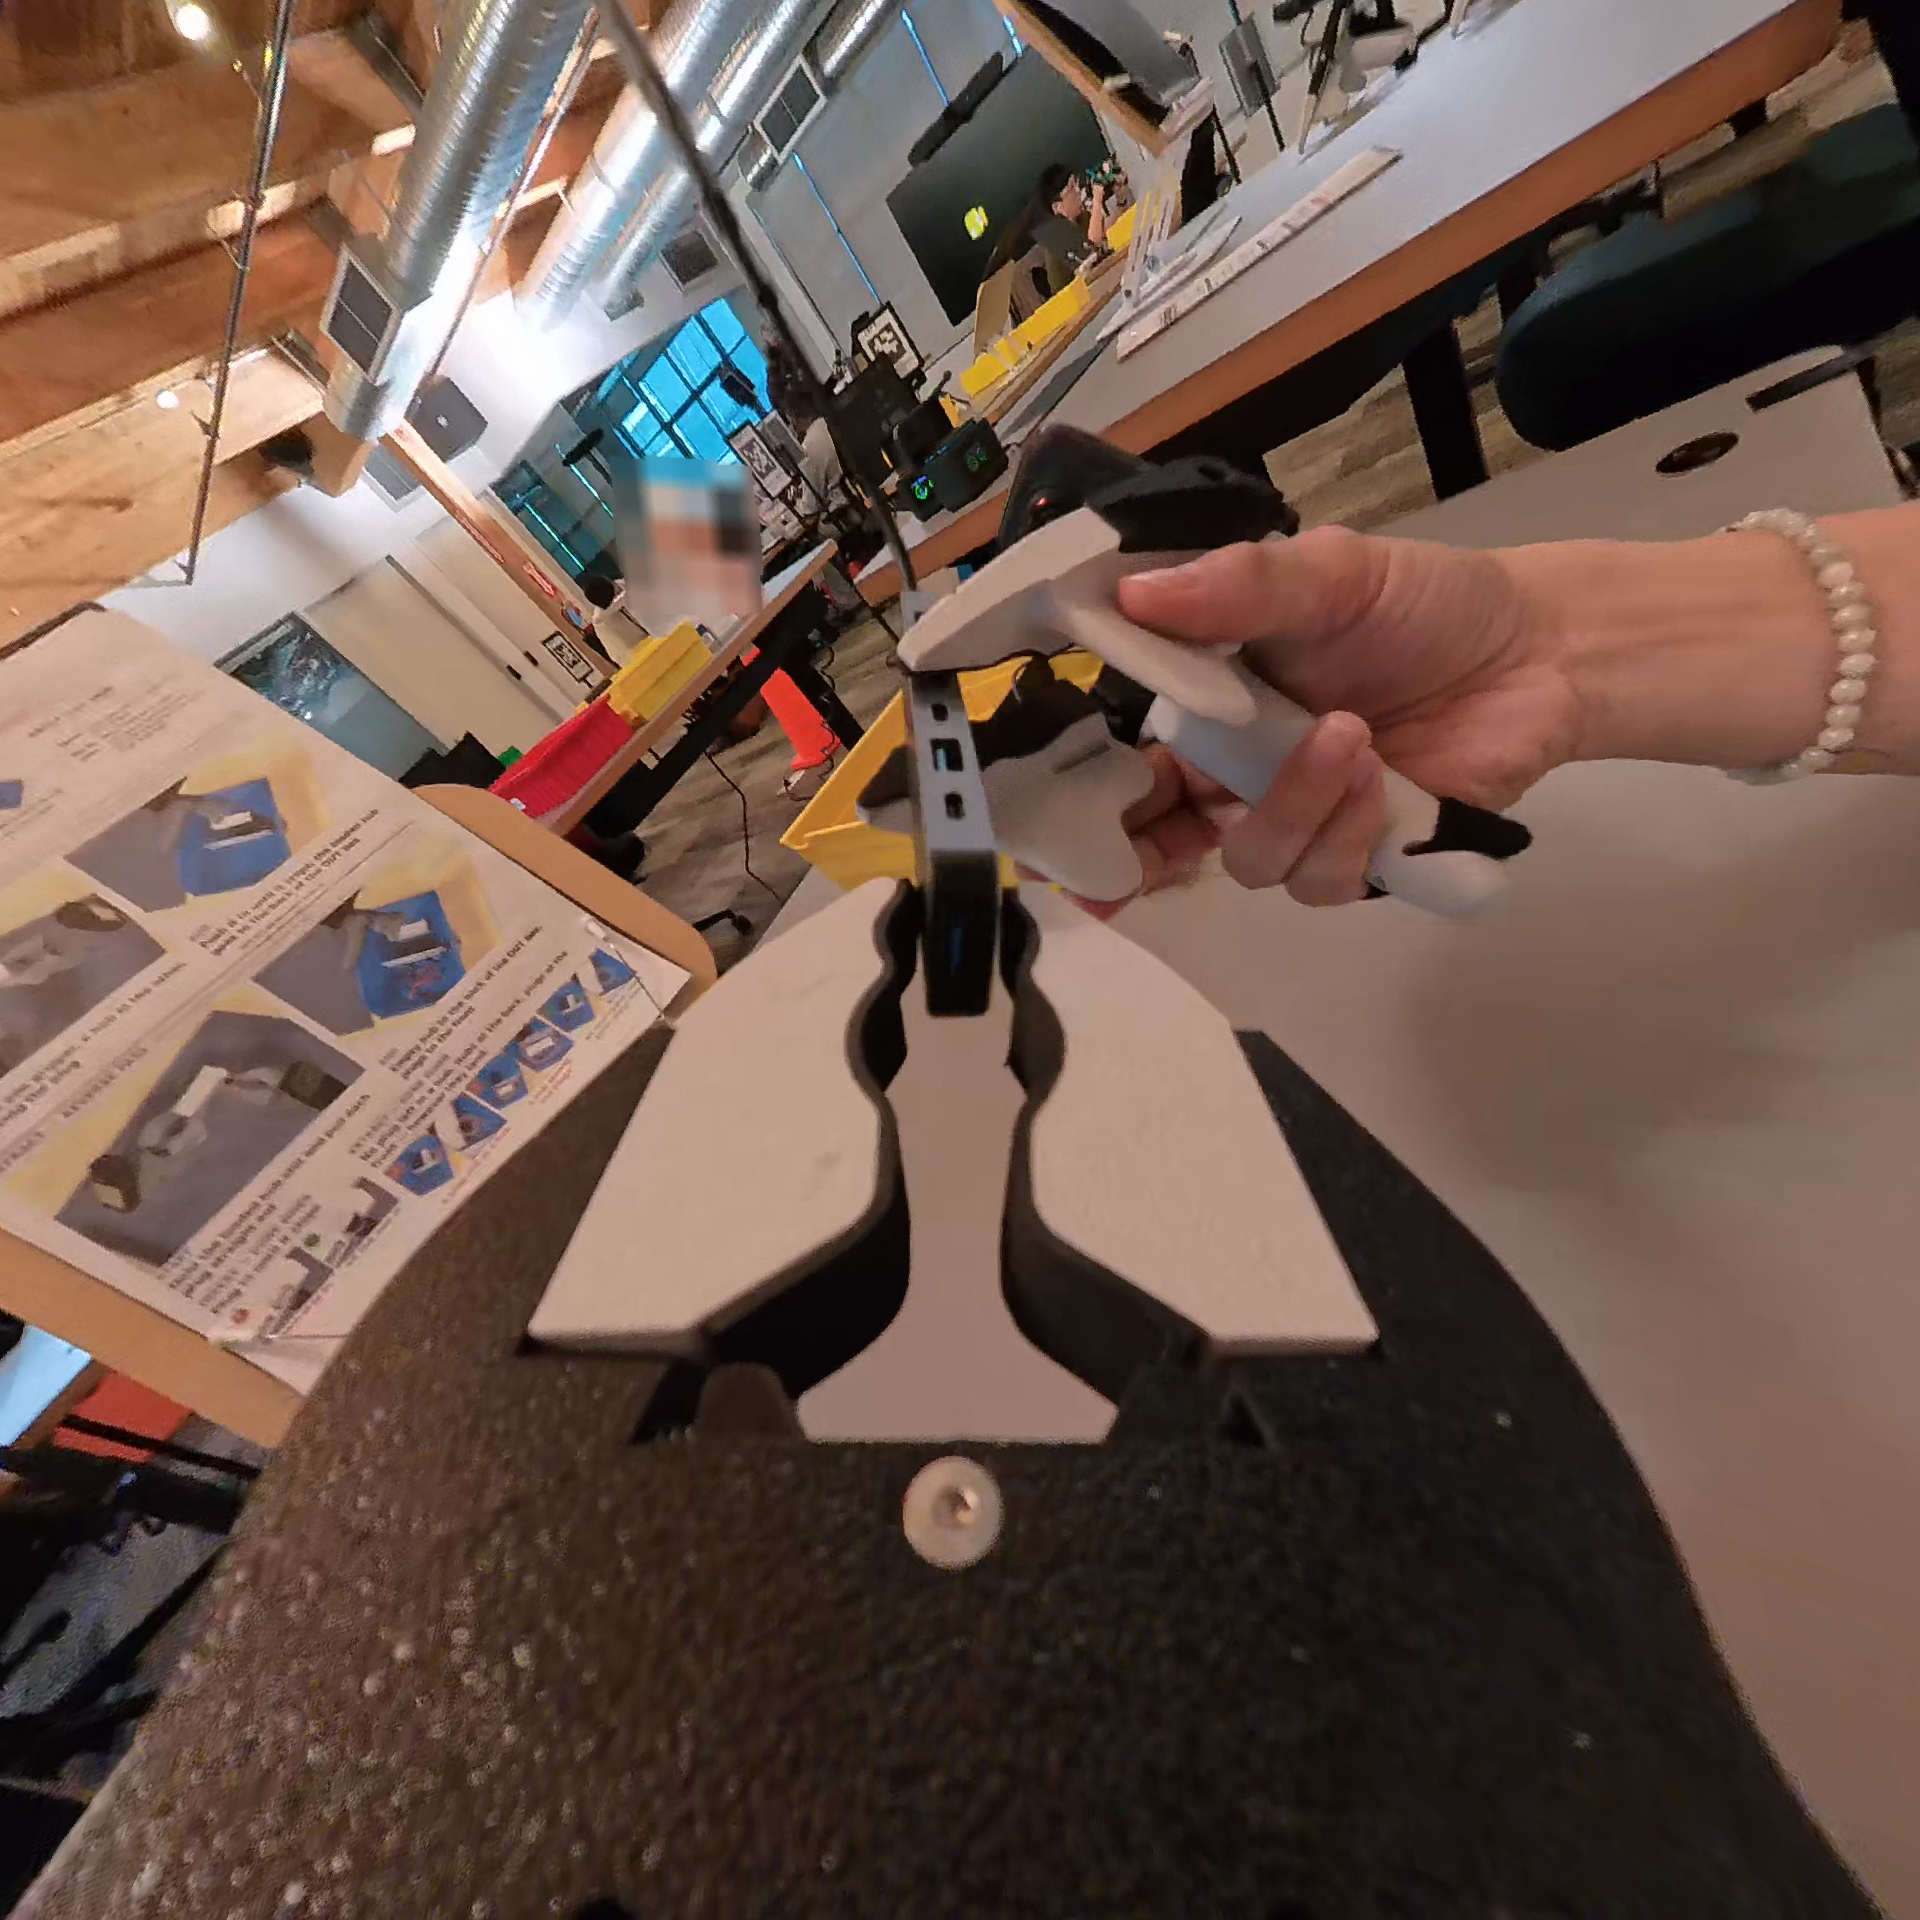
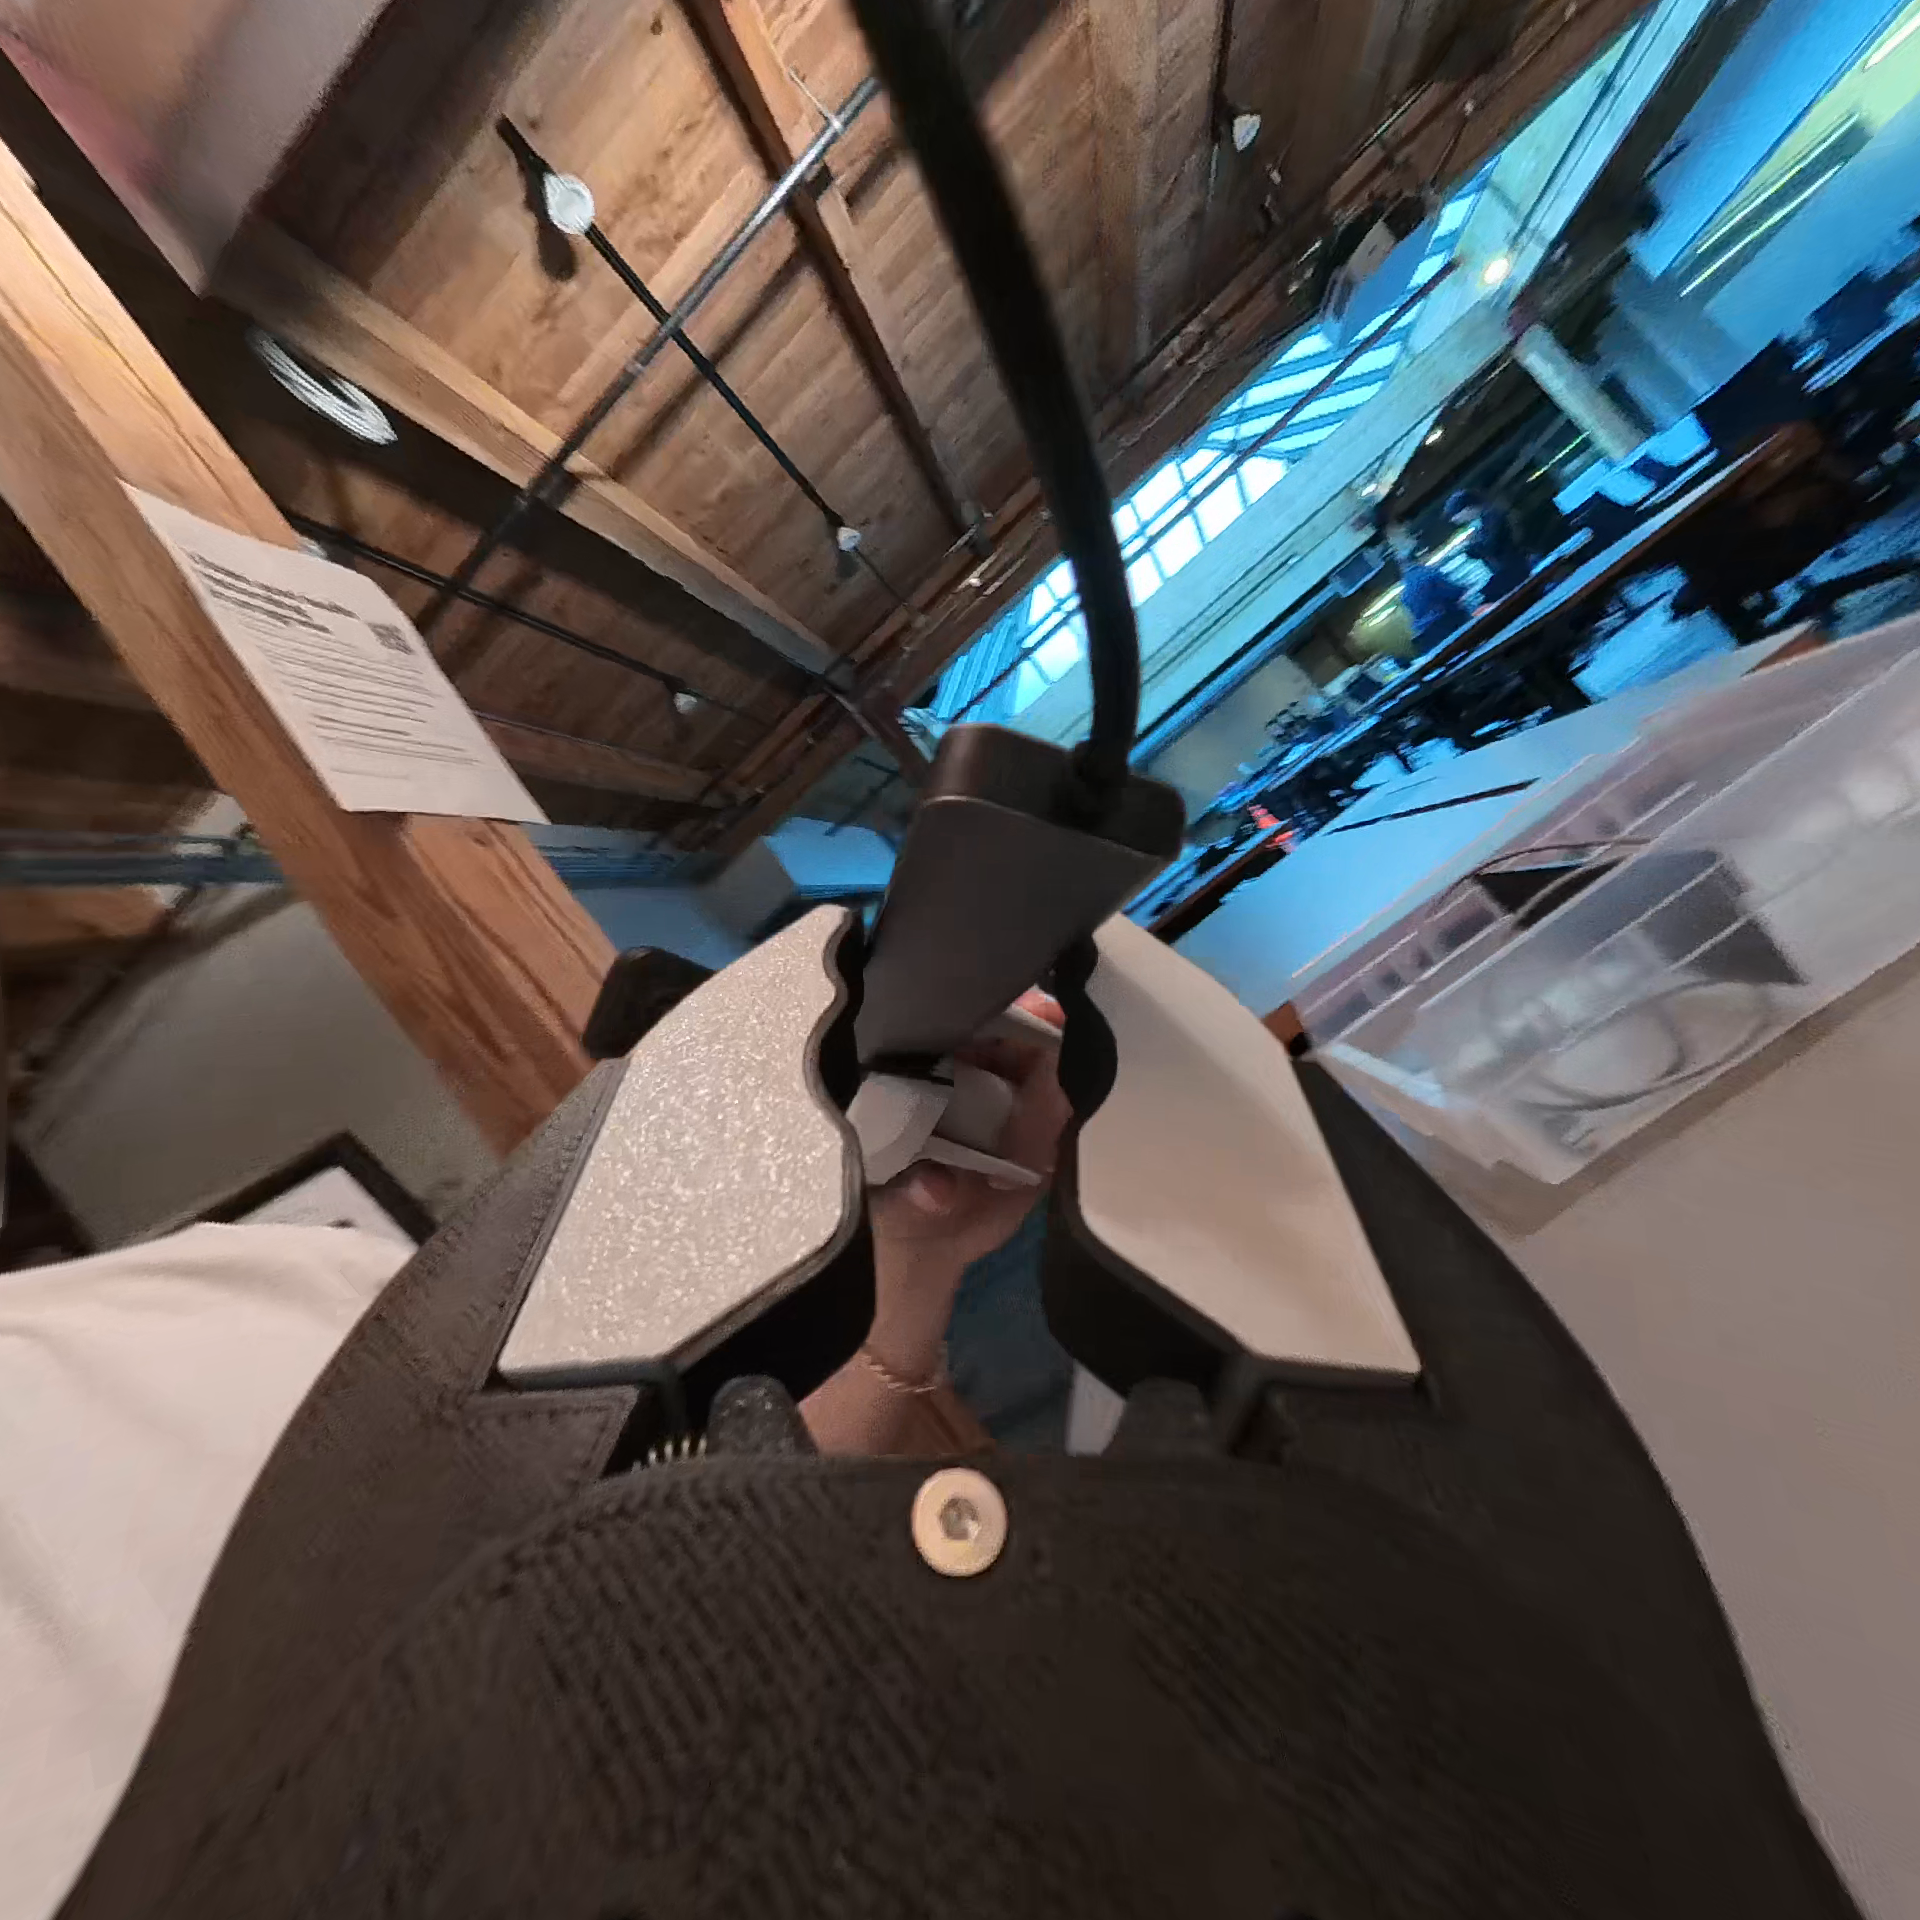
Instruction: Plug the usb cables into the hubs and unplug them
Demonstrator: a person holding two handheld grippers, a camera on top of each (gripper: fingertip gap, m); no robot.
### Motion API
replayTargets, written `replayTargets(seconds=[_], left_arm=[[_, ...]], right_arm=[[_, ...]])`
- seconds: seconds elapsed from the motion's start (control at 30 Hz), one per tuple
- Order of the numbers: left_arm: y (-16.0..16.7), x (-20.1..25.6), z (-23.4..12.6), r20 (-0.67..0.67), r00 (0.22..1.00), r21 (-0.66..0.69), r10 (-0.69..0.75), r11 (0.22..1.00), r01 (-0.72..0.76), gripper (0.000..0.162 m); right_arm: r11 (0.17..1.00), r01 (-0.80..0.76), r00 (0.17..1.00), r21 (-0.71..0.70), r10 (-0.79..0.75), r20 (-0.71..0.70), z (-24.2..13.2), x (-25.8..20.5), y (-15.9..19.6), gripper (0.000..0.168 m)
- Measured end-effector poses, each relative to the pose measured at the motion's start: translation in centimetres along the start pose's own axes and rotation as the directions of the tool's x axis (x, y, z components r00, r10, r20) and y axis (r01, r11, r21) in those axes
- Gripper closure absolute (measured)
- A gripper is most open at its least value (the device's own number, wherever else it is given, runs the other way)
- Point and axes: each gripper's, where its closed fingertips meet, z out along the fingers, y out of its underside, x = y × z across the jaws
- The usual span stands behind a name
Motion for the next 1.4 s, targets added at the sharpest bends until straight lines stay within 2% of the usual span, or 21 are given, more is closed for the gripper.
replayTargets(seconds=[0.1, 0.2, 0.33, 0.43, 0.6, 0.77, 0.9, 1.0, 1.2, 1.27, 1.37, 1.4], left_arm=[[-0.2, 0.2, -0.3, -0.027, 0.996, 0.041, -0.086, 0.995, 0.087, 0.134], [0.3, 0.5, -0.4, -0.09, 0.965, 0.018, -0.248, 0.968, 0.251, 0.116], [1.3, 0.8, -0.4, -0.167, 0.856, -0.051, -0.49, 0.871, 0.489, 0.101], [2.3, 1.2, -0.1, -0.201, 0.764, -0.126, -0.613, 0.79, 0.6, 0.1], [3.4, 2.2, 0.9, -0.212, 0.74, -0.194, -0.638, 0.77, 0.608, 0.098], [2.5, 2.5, 1.3, -0.211, 0.791, -0.208, -0.574, 0.817, 0.537, 0.093], [1.7, 2.6, 2.6, -0.187, 0.851, -0.277, -0.491, 0.857, 0.434, 0.092], [1.1, 2.1, 3.9, -0.153, 0.851, -0.281, -0.503, 0.847, 0.45, 0.097], [2.2, 2.6, 5.3, -0.109, 0.753, -0.362, -0.649, 0.731, 0.578, 0.113], [2.5, 2.3, 5.3, -0.094, 0.738, -0.352, -0.668, 0.716, 0.603, 0.121], [2.3, 3.0, 5.1, -0.141, 0.718, -0.366, -0.682, 0.71, 0.602, 0.142], [2.4, 3.1, 5.1, -0.136, 0.721, -0.367, -0.679, 0.711, 0.6, 0.143]], right_arm=[[0.994, 0.109, 0.993, 0.005, -0.109, -0.056, -0.4, -0.3, -0.9, 0.134], [0.977, 0.207, 0.973, -0.046, -0.211, -0.098, -1.1, -0.4, -1.4, 0.134], [0.925, 0.351, 0.917, -0.147, -0.372, -0.147, -1.8, -0.2, -1.5, 0.134], [0.86, 0.437, 0.863, -0.264, -0.484, -0.148, -2.0, -0.1, -0.5, 0.134], [0.796, 0.437, 0.833, -0.418, -0.534, -0.147, -1.9, 0.7, 1.6, 0.134], [0.733, 0.338, 0.813, -0.59, -0.543, -0.21, -3.4, 3.2, 3.4, 0.135], [0.673, 0.304, 0.819, -0.674, -0.546, -0.176, -3.4, 4.0, 5.6, 0.135], [0.611, 0.302, 0.797, -0.732, -0.583, -0.158, -3.4, 4.6, 6.9, 0.135], [0.571, 0.305, 0.778, -0.762, -0.611, -0.147, -3.4, 5.0, 7.5, 0.135], [0.551, 0.302, 0.761, -0.778, -0.63, -0.151, -3.8, 5.3, 7.4, 0.135], [0.529, 0.286, 0.756, -0.799, -0.637, -0.151, -4.1, 5.6, 7.7, 0.134], [0.527, 0.288, 0.748, -0.8, -0.645, -0.156, -4.1, 5.8, 7.6, 0.134]])
